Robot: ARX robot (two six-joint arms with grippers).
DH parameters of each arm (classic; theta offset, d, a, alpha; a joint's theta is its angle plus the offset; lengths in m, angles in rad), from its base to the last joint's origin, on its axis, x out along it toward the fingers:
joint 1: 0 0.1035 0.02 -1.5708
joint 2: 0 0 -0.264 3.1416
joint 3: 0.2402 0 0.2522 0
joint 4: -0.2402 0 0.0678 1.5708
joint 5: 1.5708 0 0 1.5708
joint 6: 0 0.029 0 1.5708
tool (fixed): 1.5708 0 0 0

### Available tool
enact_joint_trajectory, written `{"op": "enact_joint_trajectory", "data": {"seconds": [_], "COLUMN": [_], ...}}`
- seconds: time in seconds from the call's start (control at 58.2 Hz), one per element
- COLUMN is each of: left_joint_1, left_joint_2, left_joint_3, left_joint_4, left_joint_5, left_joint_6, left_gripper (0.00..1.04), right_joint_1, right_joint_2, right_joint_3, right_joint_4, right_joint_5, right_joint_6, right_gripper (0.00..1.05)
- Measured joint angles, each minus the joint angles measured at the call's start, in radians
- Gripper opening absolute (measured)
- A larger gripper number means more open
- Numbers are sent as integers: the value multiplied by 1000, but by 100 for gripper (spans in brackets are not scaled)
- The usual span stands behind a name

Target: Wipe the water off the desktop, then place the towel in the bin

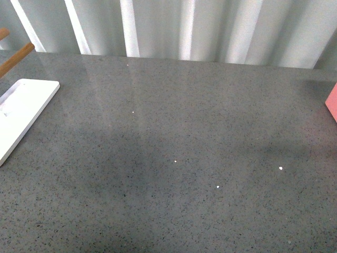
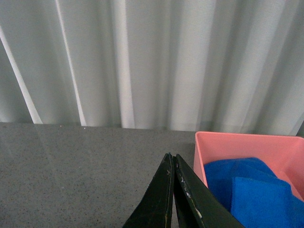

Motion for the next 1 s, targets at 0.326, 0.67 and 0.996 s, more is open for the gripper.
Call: {"op": "enact_joint_trajectory", "data": {"seconds": [0.326, 0.67, 0.996], "left_joint_1": [0, 0, 0], "left_joint_2": [0, 0, 0], "left_joint_3": [0, 0, 0], "left_joint_4": [0, 0, 0], "left_joint_5": [0, 0, 0], "left_joint_6": [0, 0, 0], "left_gripper": [98, 98, 98], "right_joint_1": [0, 1, 1], "right_joint_2": [-125, -278, -376], "right_joint_3": [-40, -40, -41], "right_joint_4": [-56, -204, -301], "right_joint_5": [1, 4, 4], "right_joint_6": [0, 1, 1], "right_gripper": [3, 3, 3]}}
